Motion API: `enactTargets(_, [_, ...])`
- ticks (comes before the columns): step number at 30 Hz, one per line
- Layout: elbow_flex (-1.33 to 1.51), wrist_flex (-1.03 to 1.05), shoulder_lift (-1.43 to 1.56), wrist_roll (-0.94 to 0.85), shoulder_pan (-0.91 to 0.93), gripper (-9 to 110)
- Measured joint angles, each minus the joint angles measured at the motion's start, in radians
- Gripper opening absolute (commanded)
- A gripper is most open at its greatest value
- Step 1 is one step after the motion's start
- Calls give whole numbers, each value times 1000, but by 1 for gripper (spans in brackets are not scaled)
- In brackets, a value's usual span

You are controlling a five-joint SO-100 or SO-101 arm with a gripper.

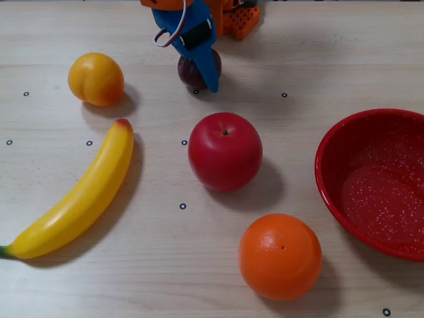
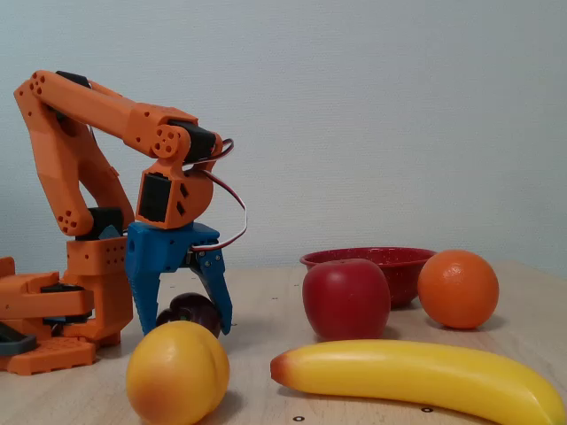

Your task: Put plum in the red bowl.

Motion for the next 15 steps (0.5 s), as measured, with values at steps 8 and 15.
enactTargets(8, [0,0,0,-2,0,21])
enactTargets(15, [0,0,0,-2,0,0])
